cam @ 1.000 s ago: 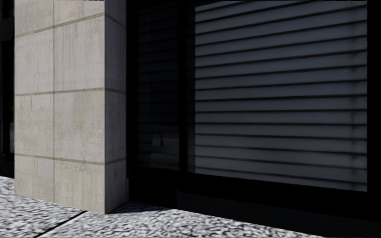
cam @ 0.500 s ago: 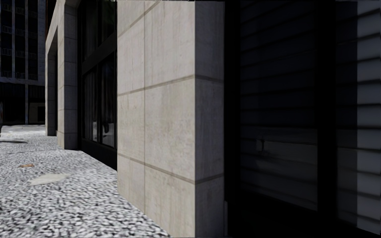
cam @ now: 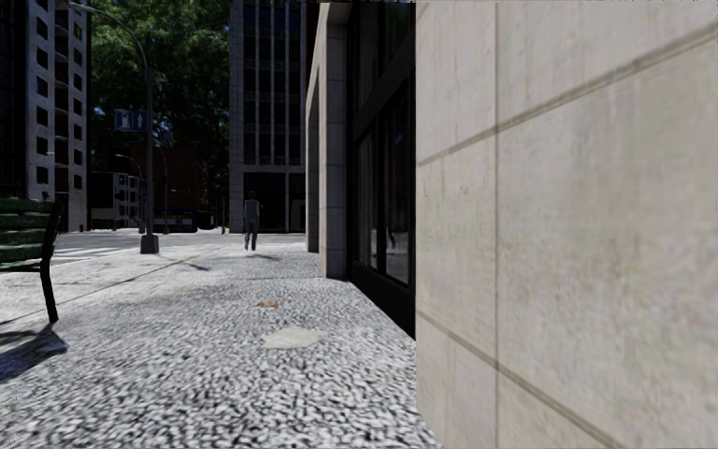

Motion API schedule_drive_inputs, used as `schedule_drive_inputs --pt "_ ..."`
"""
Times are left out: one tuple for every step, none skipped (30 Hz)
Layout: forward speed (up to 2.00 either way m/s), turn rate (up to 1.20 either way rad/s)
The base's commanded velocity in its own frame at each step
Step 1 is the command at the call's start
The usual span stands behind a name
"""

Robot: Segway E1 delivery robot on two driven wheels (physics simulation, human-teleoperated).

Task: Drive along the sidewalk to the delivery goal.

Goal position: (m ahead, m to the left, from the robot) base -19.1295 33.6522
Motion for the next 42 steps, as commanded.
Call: schedule_drive_inputs --pt "1.24 1.09" --pt "1.24 1.09" --pt "1.24 1.09" --pt "1.24 1.09" --pt "1.24 1.09" --pt "1.24 1.09" --pt "1.24 1.03" --pt "1.24 1.03" --pt "1.24 0.88" --pt "1.23 0.00" --pt "1.23 0.00" --pt "1.23 0.00" --pt "1.23 0.00" --pt "1.23 0.00" --pt "1.23 0.00" --pt "1.23 0.00" --pt "1.23 0.00" --pt "1.23 0.00" --pt "1.23 0.00" --pt "1.23 0.00" --pt "1.23 0.00" --pt "1.23 0.00" --pt "1.23 0.00" --pt "1.23 0.00" --pt "1.23 0.00" --pt "1.23 0.00" --pt "1.98 0.00" --pt "2.00 0.00" --pt "2.00 0.00" --pt "2.00 0.00" --pt "2.00 0.00" --pt "2.00 0.00" --pt "2.00 0.00" --pt "2.00 0.00" --pt "2.00 0.00" --pt "2.00 0.00" --pt "2.00 0.00" --pt "2.00 0.00" --pt "2.00 0.00" --pt "2.00 0.00" --pt "2.00 0.00" --pt "2.00 0.00"
